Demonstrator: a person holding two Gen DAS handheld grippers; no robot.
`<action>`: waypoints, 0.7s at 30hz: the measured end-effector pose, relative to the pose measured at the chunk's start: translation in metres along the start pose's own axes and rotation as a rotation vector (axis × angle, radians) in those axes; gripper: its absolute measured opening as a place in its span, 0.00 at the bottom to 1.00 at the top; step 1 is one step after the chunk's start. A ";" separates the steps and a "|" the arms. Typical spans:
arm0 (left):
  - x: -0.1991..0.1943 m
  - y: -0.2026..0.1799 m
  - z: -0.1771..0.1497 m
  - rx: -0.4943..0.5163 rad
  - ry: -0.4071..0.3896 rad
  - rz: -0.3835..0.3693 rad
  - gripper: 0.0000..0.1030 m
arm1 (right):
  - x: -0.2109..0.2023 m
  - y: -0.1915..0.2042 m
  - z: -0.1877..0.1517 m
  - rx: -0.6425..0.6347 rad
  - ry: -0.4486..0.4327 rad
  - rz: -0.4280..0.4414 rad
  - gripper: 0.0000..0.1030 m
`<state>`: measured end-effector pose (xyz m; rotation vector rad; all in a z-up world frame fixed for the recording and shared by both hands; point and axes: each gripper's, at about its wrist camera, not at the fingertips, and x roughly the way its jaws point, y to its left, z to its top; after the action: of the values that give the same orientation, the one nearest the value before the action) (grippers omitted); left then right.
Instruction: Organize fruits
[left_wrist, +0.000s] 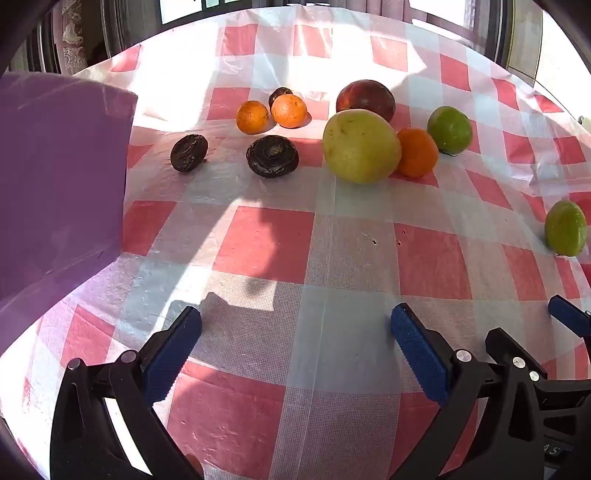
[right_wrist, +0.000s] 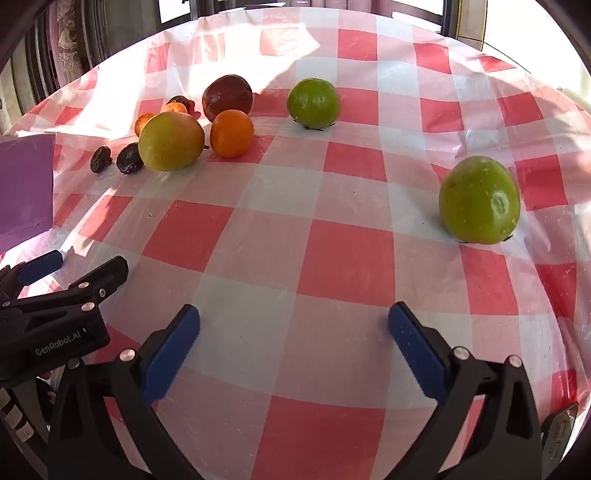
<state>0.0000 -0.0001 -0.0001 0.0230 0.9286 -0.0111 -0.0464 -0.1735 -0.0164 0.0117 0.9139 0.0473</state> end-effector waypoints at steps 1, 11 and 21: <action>0.000 0.001 0.000 -0.002 0.000 -0.002 0.96 | 0.000 0.000 0.000 0.000 0.001 -0.001 0.99; -0.004 0.012 -0.006 -0.006 -0.009 -0.017 0.96 | 0.001 0.002 0.001 -0.013 -0.007 0.002 0.99; 0.000 0.003 0.001 0.002 0.003 -0.006 0.96 | 0.000 0.000 0.000 -0.002 0.004 -0.002 0.99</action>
<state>0.0014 0.0027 0.0006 0.0222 0.9314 -0.0174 -0.0463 -0.1734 -0.0168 0.0092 0.9174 0.0461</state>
